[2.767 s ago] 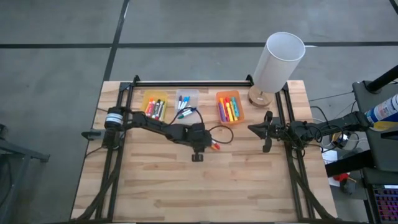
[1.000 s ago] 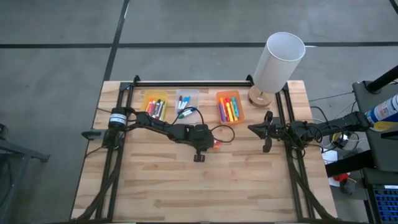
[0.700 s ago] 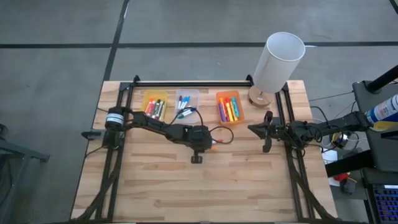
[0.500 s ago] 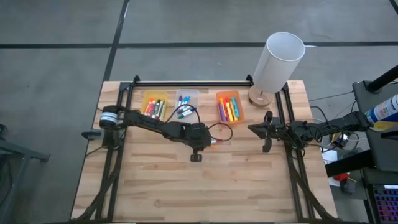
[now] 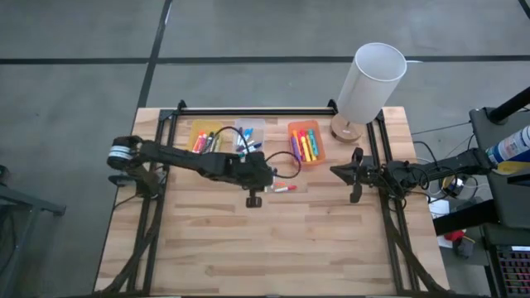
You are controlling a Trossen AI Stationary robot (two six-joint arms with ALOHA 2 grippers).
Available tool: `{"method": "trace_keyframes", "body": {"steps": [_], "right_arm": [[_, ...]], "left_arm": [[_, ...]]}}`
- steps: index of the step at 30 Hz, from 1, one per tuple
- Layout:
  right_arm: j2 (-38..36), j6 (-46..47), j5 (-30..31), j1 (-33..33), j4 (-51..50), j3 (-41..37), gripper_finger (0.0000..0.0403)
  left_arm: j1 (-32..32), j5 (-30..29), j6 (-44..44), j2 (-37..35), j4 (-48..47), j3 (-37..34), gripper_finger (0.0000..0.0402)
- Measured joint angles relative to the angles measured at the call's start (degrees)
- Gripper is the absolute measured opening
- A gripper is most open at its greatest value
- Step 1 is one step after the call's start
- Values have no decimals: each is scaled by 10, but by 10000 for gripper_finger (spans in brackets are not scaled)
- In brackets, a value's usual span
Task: Pick & Place Markers
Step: Put the small orange highlighter pen into the transparent bin
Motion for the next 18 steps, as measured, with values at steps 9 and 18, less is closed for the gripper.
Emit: {"method": "trace_keyframes", "body": {"steps": [9,18], "right_arm": [[0,0,0,0,0,0,9],[0,0,0,0,0,0,9]], "left_arm": [[41,-141,41,-71,-53,0,24],[142,-115,36,-78,-68,-2,27]]}}
